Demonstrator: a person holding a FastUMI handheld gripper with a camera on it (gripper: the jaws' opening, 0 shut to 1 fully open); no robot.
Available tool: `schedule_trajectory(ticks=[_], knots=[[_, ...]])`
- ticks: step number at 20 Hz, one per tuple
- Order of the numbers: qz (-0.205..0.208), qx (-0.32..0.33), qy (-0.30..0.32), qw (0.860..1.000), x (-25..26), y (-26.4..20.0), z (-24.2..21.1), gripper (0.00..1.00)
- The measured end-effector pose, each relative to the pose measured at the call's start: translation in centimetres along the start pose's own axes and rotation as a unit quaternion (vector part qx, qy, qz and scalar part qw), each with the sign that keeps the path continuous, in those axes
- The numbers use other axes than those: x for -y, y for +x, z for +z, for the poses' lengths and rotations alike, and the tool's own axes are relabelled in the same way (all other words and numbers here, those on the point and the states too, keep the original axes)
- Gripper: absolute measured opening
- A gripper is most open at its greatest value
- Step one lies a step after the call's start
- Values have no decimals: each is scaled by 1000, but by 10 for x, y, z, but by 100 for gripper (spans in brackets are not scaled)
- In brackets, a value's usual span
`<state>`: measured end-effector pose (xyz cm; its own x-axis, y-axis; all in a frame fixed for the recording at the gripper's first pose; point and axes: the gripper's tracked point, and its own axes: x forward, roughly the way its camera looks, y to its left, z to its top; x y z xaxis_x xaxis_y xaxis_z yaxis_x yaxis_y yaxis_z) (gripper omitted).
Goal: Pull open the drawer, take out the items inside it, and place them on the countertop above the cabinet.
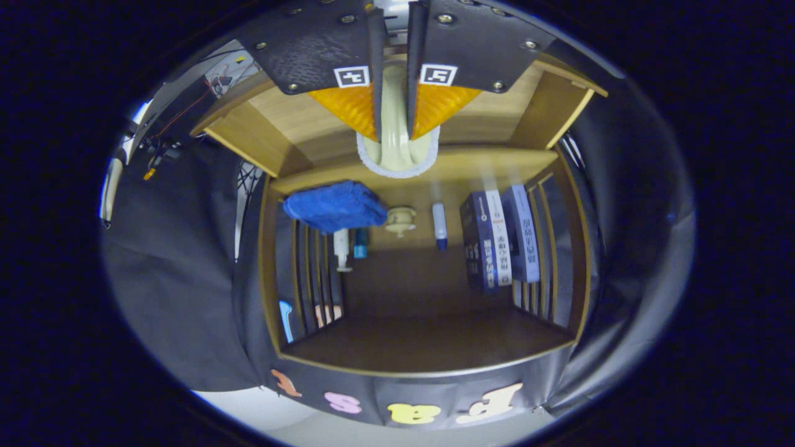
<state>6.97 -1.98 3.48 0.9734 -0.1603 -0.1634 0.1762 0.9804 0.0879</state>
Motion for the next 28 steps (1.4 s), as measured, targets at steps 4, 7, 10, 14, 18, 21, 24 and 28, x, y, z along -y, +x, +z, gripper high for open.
schedule_trajectory(ticks=[4,7,10,14,18,21,24,28], knots=[[4,15,-4,1000,-5,-8,36,15],[11,13,-4,1000,-10,0,60,15],[16,0,-9,1000,-19,20,79,15],[20,-68,-28,997,-34,64,67,16],[22,-142,-43,989,-49,112,22,15],[27,-212,-75,974,-57,138,-21,16],[34,-206,-35,977,-62,160,-17,16],[19,-192,-41,980,-58,199,-14,16]])
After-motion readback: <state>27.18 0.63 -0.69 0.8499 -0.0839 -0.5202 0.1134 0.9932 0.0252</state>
